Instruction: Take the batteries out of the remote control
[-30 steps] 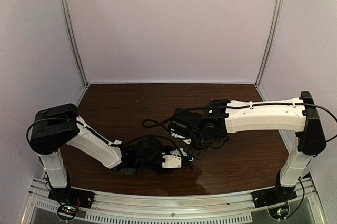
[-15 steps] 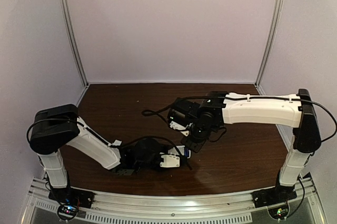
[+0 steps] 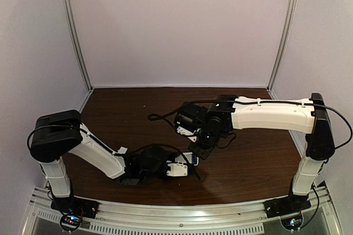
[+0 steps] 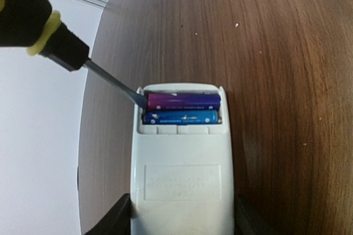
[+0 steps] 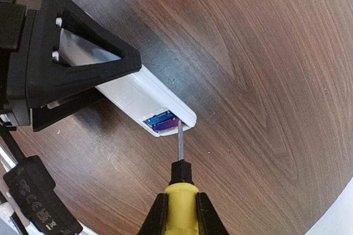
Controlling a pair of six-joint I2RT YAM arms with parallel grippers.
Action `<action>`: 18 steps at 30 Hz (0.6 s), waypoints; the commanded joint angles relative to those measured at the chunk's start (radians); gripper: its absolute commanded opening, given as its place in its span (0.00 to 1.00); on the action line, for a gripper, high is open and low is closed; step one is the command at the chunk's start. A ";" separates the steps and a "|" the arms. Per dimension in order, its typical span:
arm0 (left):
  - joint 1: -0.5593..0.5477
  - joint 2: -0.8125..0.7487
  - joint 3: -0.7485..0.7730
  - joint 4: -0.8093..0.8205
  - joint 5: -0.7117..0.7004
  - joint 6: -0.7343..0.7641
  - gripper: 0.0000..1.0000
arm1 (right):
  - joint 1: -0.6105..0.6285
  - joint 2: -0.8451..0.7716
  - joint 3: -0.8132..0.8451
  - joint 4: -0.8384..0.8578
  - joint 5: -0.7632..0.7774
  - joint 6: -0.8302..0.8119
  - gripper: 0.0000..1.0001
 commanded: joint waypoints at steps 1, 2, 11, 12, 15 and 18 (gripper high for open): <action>-0.059 -0.036 -0.032 0.006 0.045 0.069 0.00 | -0.069 0.082 -0.036 -0.039 0.142 0.040 0.00; -0.060 -0.036 -0.034 0.009 0.042 0.072 0.00 | -0.069 0.083 -0.034 -0.040 0.142 0.043 0.00; -0.067 -0.039 -0.038 0.020 0.029 0.078 0.00 | -0.093 0.093 -0.010 -0.038 0.146 0.039 0.00; -0.068 -0.039 -0.038 0.020 0.029 0.078 0.00 | -0.098 0.097 -0.009 -0.037 0.145 0.037 0.00; -0.071 -0.039 -0.038 0.020 0.031 0.078 0.00 | -0.106 0.106 -0.002 -0.032 0.143 0.032 0.00; -0.072 -0.040 -0.038 0.020 0.033 0.078 0.00 | -0.113 0.113 0.005 -0.030 0.143 0.028 0.00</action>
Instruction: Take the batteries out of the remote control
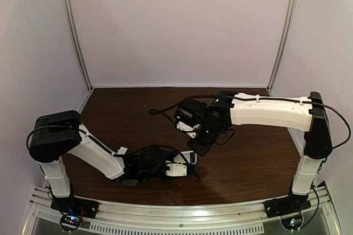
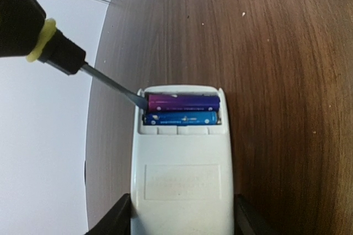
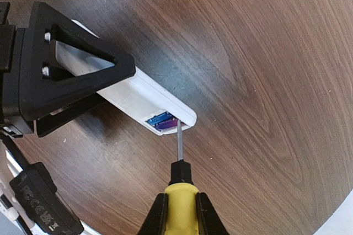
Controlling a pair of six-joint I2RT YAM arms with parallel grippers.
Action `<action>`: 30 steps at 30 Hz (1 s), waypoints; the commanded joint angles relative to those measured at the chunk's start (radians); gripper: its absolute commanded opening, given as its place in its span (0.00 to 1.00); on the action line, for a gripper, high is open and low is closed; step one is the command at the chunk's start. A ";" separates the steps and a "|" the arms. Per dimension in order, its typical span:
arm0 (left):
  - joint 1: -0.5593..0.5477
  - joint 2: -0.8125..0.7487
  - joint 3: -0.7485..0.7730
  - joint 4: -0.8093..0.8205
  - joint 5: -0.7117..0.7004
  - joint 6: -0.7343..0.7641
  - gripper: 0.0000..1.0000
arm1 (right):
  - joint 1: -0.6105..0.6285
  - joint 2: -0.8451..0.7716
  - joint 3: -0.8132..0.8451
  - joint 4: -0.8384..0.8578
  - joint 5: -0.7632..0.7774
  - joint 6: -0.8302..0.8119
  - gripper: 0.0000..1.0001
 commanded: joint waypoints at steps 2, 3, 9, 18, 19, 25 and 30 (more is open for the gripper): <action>-0.063 -0.035 -0.025 0.009 0.084 0.059 0.00 | -0.086 0.097 -0.025 -0.028 0.178 0.019 0.00; -0.064 -0.037 -0.026 0.009 0.086 0.059 0.00 | -0.088 0.099 -0.023 -0.028 0.178 0.017 0.00; -0.071 -0.058 -0.038 0.019 0.103 0.056 0.00 | -0.102 0.117 -0.005 -0.028 0.184 0.003 0.00; -0.075 -0.070 -0.046 0.030 0.120 0.057 0.00 | -0.132 0.147 0.040 -0.018 0.178 -0.025 0.00; -0.075 -0.070 -0.046 0.031 0.121 0.057 0.00 | -0.132 0.151 0.047 -0.015 0.177 -0.026 0.00; -0.076 -0.070 -0.048 0.035 0.126 0.059 0.00 | -0.142 0.188 0.099 -0.006 0.167 -0.036 0.00; -0.079 -0.070 -0.050 0.040 0.124 0.060 0.00 | -0.148 0.233 0.158 0.001 0.146 -0.047 0.00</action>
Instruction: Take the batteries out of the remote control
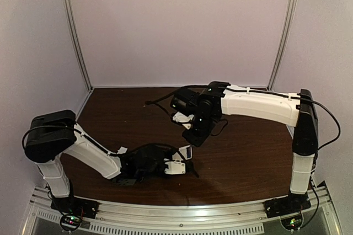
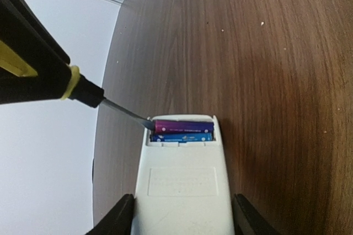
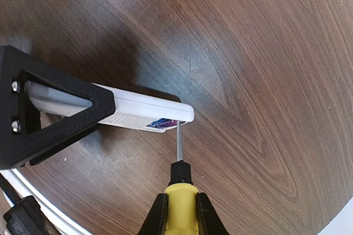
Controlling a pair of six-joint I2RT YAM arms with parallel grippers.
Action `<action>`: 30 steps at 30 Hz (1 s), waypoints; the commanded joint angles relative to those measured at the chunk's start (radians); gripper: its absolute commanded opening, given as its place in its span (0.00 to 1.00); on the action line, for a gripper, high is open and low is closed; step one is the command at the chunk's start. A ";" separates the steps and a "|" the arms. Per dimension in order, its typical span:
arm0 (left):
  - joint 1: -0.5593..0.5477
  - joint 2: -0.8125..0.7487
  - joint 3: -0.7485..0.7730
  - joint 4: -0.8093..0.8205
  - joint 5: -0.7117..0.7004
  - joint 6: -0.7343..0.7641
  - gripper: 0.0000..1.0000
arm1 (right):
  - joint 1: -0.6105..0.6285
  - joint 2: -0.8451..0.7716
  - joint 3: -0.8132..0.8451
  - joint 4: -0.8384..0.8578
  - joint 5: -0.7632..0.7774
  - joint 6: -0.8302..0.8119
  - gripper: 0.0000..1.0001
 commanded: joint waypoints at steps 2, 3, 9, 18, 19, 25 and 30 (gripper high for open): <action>-0.078 -0.028 -0.028 0.017 0.135 0.061 0.00 | -0.089 0.144 0.014 0.062 0.190 -0.004 0.00; -0.078 -0.027 -0.028 0.019 0.136 0.062 0.00 | -0.092 0.153 0.026 0.061 0.185 -0.007 0.00; -0.078 -0.022 -0.030 0.025 0.135 0.066 0.00 | -0.102 0.209 0.102 0.053 0.145 -0.030 0.00; -0.078 -0.013 -0.030 0.031 0.135 0.074 0.00 | -0.117 0.274 0.218 0.048 0.040 -0.077 0.00; -0.078 -0.010 -0.030 0.031 0.135 0.074 0.00 | -0.117 0.278 0.228 0.044 0.025 -0.088 0.00; -0.078 0.000 -0.027 0.029 0.135 0.079 0.00 | -0.118 0.328 0.334 -0.020 -0.013 -0.138 0.00; -0.078 0.003 -0.027 0.028 0.137 0.081 0.00 | -0.118 0.385 0.469 -0.099 0.002 -0.154 0.00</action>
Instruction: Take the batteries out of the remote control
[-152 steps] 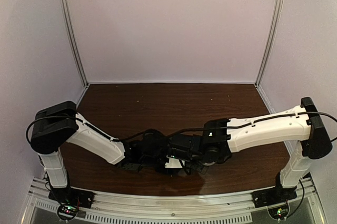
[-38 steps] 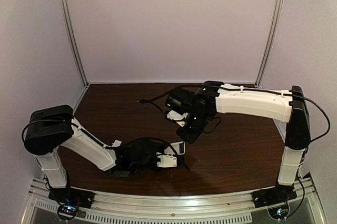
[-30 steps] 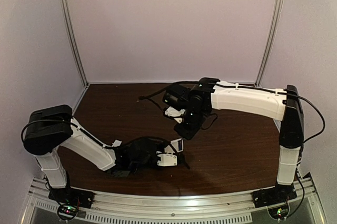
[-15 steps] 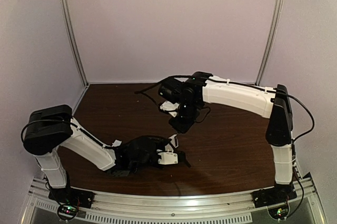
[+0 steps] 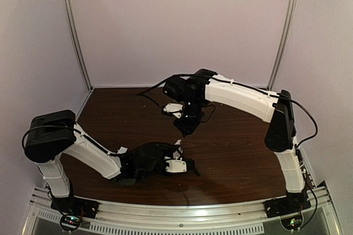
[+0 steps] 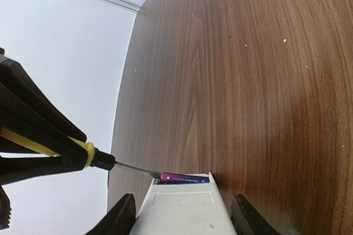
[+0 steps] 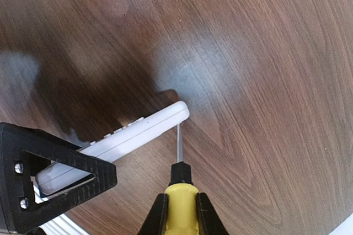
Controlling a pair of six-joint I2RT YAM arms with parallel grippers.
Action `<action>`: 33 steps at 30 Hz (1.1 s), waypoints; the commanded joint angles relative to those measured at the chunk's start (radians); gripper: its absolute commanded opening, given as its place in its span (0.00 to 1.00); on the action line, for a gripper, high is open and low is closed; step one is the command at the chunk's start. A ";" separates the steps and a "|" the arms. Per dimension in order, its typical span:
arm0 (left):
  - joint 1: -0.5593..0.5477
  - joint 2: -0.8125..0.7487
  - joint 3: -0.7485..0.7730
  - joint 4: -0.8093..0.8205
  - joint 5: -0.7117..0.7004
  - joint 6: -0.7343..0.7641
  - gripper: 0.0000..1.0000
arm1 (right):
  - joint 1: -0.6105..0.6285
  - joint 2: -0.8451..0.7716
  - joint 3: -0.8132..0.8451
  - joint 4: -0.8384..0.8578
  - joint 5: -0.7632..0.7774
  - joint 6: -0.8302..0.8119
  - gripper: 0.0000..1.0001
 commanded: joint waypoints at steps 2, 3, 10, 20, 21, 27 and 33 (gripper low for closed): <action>-0.078 0.006 -0.026 -0.050 0.149 0.033 0.00 | -0.045 0.153 0.099 0.037 0.108 -0.018 0.00; -0.078 0.008 -0.025 -0.052 0.145 0.034 0.00 | -0.045 0.159 0.106 0.018 0.103 -0.018 0.00; -0.078 0.011 -0.022 -0.050 0.128 0.029 0.00 | -0.037 0.061 -0.156 0.098 0.066 0.009 0.00; -0.077 0.013 -0.019 -0.052 0.112 0.023 0.00 | -0.025 -0.138 -0.349 0.200 0.126 0.088 0.00; -0.077 0.011 -0.022 -0.045 0.116 0.022 0.00 | -0.025 -0.163 -0.363 0.212 0.139 0.097 0.00; -0.059 -0.035 -0.041 -0.042 0.175 -0.022 0.00 | -0.027 -0.345 -0.494 0.315 0.179 0.134 0.00; -0.028 -0.099 -0.082 -0.020 0.272 -0.064 0.00 | -0.021 -0.540 -0.643 0.413 0.134 0.142 0.00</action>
